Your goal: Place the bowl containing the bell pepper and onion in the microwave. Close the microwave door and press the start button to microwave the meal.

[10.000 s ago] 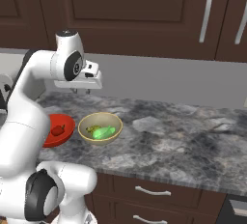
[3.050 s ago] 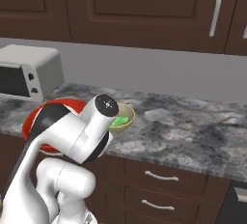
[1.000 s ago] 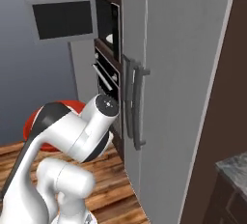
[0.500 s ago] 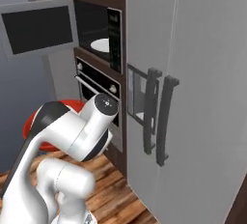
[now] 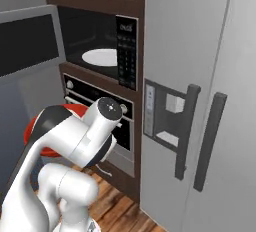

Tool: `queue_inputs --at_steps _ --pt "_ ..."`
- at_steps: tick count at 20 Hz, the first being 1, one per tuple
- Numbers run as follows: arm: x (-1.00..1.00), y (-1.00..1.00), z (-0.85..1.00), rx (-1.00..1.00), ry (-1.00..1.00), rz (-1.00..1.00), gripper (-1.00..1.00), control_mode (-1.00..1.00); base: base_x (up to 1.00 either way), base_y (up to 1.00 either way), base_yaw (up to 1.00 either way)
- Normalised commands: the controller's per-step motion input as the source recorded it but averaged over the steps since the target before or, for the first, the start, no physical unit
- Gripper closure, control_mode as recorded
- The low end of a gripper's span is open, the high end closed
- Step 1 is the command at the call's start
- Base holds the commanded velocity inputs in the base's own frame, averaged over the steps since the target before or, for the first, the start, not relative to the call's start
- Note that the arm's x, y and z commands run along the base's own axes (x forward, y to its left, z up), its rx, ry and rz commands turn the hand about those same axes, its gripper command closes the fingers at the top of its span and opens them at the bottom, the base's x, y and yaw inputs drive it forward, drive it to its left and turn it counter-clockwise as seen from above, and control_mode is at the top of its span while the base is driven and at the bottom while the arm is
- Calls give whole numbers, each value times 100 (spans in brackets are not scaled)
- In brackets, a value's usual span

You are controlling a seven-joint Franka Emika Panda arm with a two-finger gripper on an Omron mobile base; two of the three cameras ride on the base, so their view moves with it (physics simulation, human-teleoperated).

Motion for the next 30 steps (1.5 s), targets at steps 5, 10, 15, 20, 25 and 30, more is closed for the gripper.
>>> queue_inputs --at_steps 5,10,15,20,25,30 --pt "0 0 0 0 0 0 100 100 33 100 -38" --pt "0 0 0 0 0 0 100 100 33 95 -25" --pt "0 0 0 0 0 0 100 100 45 70 -11" --pt "0 0 0 0 0 0 100 100 46 13 -17" --pt "0 0 0 0 0 0 100 100 45 0 -14" --pt "0 0 0 0 0 0 100 100 14 -21 -4"
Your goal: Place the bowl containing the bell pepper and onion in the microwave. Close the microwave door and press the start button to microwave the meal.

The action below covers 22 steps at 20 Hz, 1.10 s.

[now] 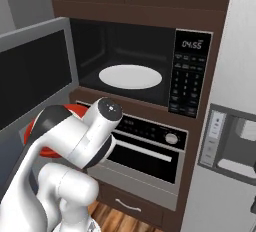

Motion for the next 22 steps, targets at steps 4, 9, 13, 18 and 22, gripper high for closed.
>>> queue_inputs --at_steps 4,9,13,18,22 --pt "0 0 0 0 0 0 100 100 0 -38 0" --pt "0 0 0 0 0 2 100 -100 0 -24 0" --pt "0 0 0 0 0 0 100 -100 0 0 0" --pt "0 13 3 10 -17 -16 100 -100 0 0 0" --pt "2 21 59 9 -23 -32 100 -100 0 0 0"
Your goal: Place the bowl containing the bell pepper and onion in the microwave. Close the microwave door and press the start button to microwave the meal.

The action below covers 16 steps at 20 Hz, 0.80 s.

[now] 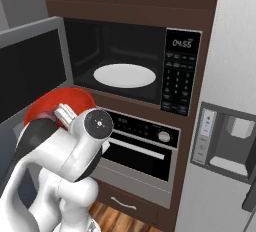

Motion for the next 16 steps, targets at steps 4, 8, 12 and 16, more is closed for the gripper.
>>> queue_inputs --at_steps 4,8,12,16 --pt "23 19 61 0 -1 -36 100 -100 0 0 0" --pt "29 1 44 0 12 -33 100 -100 0 0 0" --pt "44 -2 12 2 12 -15 100 -100 0 0 0" --pt "42 -18 17 9 0 -8 100 -100 0 0 0"
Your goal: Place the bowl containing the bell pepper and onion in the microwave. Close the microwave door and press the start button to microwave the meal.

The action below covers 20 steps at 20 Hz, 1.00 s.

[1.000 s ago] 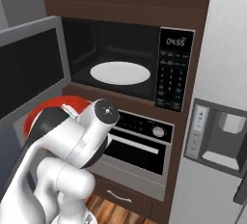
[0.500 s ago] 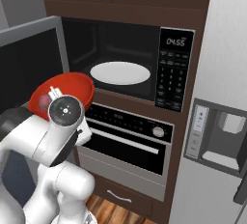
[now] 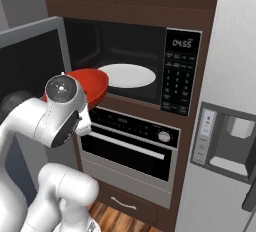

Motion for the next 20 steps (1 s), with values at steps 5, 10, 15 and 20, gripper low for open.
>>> queue_inputs --at_steps 5,10,15,20 --pt "54 -20 2 0 1 -13 100 -100 0 0 0" --pt "48 -31 1 3 0 -13 100 -100 0 0 0" --pt "47 -6 0 2 2 -5 100 -100 0 0 0" --pt "55 0 11 8 0 -4 100 -100 0 0 0"
